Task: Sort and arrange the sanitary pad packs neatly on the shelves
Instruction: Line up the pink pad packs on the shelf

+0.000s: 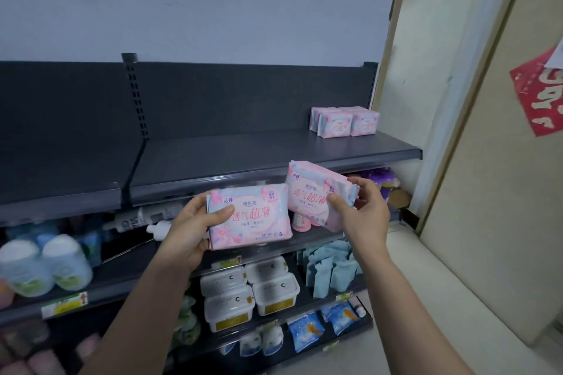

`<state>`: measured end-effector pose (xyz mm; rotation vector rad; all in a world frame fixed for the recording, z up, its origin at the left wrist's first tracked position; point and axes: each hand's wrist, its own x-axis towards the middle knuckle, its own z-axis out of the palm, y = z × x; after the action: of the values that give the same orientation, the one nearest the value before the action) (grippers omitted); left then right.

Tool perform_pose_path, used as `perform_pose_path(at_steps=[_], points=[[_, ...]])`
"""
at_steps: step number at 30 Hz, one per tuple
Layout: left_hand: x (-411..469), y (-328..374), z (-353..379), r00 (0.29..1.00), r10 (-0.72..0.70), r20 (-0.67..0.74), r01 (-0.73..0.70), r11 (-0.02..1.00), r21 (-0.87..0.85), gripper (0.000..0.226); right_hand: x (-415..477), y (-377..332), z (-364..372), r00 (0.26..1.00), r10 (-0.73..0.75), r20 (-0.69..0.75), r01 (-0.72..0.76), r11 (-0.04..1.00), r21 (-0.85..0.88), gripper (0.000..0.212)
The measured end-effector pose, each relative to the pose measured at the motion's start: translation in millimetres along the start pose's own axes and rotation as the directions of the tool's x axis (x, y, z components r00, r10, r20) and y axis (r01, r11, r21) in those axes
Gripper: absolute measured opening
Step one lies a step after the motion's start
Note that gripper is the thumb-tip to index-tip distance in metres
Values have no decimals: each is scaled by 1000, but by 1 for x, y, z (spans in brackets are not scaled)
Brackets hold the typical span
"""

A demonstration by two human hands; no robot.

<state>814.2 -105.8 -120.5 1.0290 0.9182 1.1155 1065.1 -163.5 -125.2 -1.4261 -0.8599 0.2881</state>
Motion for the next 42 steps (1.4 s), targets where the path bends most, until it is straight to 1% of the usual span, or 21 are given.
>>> perform_pose_path(at_steps=[3,6,9,14,16,21,25,28,31,35,37,39,42], points=[[23,7,20,999,25,21,-25,999,20,32,30,5,-6,1000,-5,5,5,1000,31,36],[52,16,41,998,54,30,-54,998,-11,37,63,10,-7,1000,-18,4,18,999,45,35],[86,27,60,995,99,23,-98,993,-72,36,99,15,-6,999,-44,28,43,998,39,34],[163,49,92,983,186,-6,-184,969,-168,29,169,29,5,993,-58,105,54,998,40,34],[195,58,105,978,208,-19,-208,962,-178,26,197,34,11,987,-57,153,51,998,46,33],[264,71,128,970,235,-67,-243,958,-152,35,259,44,26,961,-38,273,21,998,65,32],[314,70,145,964,246,-103,-255,964,-81,40,299,55,42,938,-32,346,16,999,49,30],[345,65,155,959,250,-133,-256,966,-28,45,324,66,55,891,-16,453,12,1000,12,30],[375,57,164,951,276,-141,-268,961,72,46,348,81,69,851,-4,525,42,997,-59,31],[414,47,173,926,337,-168,-296,927,228,45,379,97,87,797,-33,604,87,994,-60,30],[434,44,178,923,344,-175,-281,910,304,45,393,104,98,772,-64,632,153,984,-88,29],[455,39,182,925,334,-180,-250,894,372,43,406,108,109,767,-113,632,254,958,-137,29],[480,34,187,927,329,-180,-220,866,450,42,423,110,123,723,-194,663,457,854,-249,27]])
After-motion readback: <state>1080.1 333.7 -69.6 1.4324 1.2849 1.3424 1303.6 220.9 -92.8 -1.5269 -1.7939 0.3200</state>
